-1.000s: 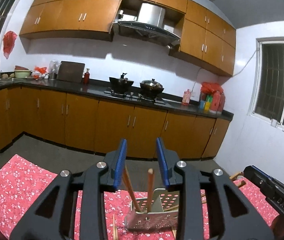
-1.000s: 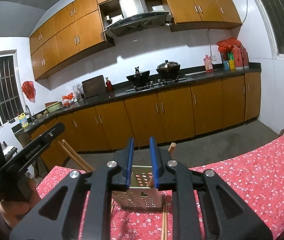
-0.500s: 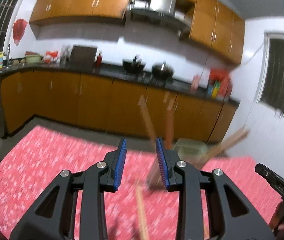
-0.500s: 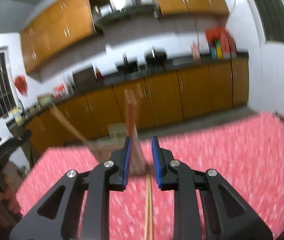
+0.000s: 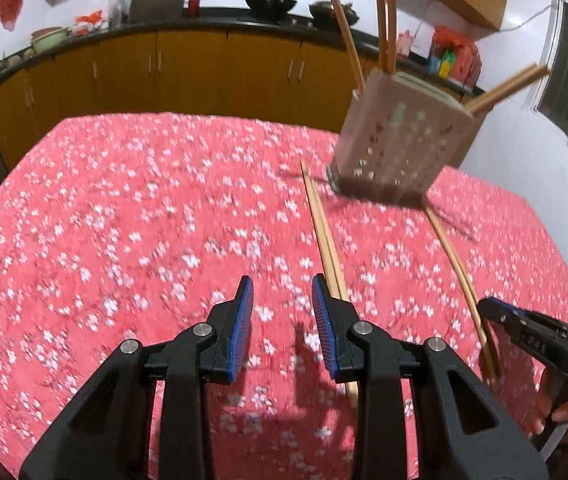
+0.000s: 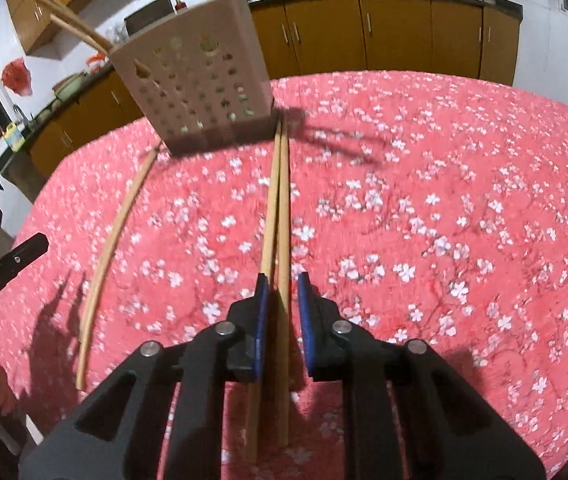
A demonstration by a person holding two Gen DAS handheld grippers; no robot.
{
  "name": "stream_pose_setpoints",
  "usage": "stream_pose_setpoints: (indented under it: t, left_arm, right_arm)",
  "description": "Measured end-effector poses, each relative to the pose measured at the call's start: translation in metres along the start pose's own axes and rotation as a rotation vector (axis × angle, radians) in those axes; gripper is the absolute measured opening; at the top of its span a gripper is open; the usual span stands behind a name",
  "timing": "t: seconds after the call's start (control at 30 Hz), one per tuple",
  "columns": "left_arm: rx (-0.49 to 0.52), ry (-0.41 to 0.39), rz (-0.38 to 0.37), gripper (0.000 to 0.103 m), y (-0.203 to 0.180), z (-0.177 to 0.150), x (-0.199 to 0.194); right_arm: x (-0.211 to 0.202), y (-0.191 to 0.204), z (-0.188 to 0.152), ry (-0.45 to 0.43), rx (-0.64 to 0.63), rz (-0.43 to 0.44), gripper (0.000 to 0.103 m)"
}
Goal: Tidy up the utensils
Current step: 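Lower the left tool onto a chopstick and close while the right tool grasps one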
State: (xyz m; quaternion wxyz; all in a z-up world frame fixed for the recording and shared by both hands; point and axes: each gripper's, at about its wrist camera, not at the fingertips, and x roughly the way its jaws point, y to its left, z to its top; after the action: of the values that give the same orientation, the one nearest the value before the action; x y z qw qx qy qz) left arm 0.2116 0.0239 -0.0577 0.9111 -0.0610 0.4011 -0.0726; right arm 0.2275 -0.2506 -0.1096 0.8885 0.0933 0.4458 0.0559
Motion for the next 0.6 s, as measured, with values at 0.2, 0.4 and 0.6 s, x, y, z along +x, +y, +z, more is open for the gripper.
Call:
stream_pose_setpoints:
  t: [0.2, 0.4, 0.6]
  left_arm:
    - [0.009, 0.055, -0.034, 0.031, -0.005, -0.012, 0.014]
    - [0.017, 0.106, -0.075, 0.031, -0.009, -0.021, 0.025]
    - [0.041, 0.127, -0.103, 0.029, -0.016, -0.025, 0.032]
  right_arm:
    - [0.004, 0.002, -0.001, -0.002, -0.046, -0.046, 0.012]
    - [0.007, -0.012, 0.002, -0.034, -0.003, -0.142, 0.008]
    - [0.007, -0.016, 0.000, -0.041, 0.003, -0.149, 0.008]
